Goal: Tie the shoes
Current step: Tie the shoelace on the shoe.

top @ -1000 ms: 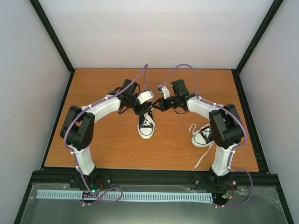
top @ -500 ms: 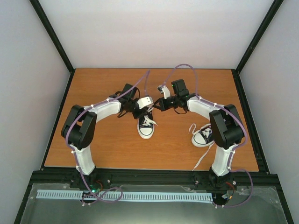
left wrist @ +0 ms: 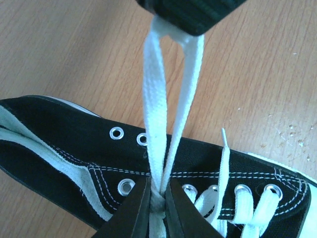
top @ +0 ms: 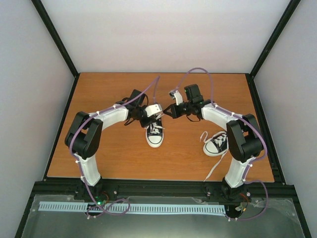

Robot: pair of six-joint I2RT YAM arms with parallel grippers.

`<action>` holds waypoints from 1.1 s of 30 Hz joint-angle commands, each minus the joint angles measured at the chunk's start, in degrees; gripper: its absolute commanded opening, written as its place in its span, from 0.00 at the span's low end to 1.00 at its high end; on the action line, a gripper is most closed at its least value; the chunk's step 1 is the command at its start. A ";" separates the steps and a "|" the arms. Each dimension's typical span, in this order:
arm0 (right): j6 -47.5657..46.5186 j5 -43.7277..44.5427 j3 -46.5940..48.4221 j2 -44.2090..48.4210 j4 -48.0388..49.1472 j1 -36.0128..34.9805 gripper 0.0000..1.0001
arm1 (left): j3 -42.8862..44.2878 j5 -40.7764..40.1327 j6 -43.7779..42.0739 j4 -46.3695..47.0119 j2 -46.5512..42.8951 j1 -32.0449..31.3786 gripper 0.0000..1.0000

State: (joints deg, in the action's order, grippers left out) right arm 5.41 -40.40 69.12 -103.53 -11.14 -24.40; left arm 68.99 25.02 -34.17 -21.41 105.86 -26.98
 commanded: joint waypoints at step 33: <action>0.18 -4.33 -1.99 -2.95 1.24 1.11 0.03 | 9.34 -1.65 -23.88 -26.54 -2.07 6.41 0.80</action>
State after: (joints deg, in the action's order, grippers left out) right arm 6.17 -43.79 65.60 -106.02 -10.26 -23.03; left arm 80.42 29.74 -51.03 -43.75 103.81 -21.80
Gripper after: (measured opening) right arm 0.029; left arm 0.796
